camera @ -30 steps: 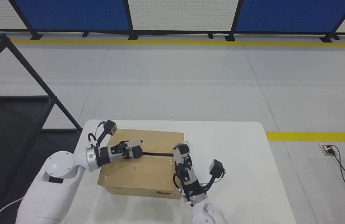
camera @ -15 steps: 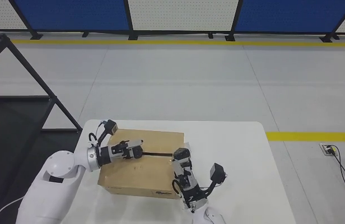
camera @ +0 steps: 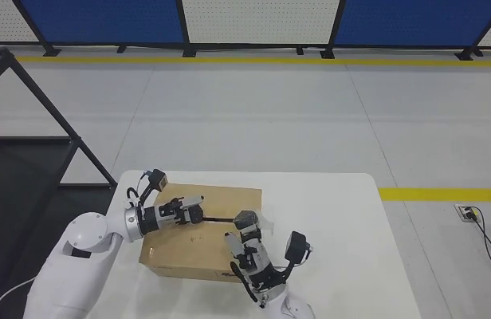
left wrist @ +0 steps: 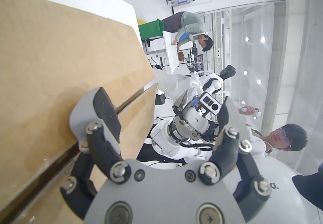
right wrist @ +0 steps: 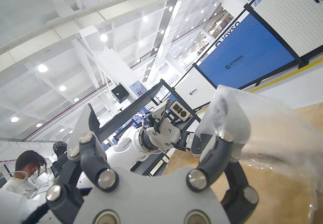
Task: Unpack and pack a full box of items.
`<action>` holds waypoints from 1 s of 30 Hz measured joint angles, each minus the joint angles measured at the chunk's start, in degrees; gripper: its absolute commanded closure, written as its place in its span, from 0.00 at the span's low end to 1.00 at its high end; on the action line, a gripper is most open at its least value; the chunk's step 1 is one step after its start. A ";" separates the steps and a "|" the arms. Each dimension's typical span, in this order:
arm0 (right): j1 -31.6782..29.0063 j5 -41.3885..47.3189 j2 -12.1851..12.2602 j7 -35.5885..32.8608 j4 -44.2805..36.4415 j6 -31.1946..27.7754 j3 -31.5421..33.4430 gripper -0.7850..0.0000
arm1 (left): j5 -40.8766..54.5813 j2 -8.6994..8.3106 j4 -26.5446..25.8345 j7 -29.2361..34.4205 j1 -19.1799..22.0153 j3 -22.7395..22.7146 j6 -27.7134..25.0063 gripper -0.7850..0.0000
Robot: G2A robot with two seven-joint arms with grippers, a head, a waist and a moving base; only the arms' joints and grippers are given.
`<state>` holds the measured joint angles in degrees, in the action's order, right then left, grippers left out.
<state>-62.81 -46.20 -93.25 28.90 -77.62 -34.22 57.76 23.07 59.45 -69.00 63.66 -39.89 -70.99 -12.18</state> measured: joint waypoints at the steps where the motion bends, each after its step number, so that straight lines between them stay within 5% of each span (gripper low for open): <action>1: 0.24 0.13 -0.06 -0.39 0.16 0.31 -0.12 0.00 | 0.08 -0.02 0.04 -0.01 -0.01 -0.06 0.00 0.00; 30: 2.63 -1.78 -1.31 -2.62 -0.63 4.27 -3.09 0.00 | 0.78 -1.35 1.21 -2.74 -2.00 -4.96 0.70 0.00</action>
<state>-60.18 -47.97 -94.56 26.28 -78.25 -29.94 54.67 23.85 58.10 -67.78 60.92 -41.89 -75.95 -11.48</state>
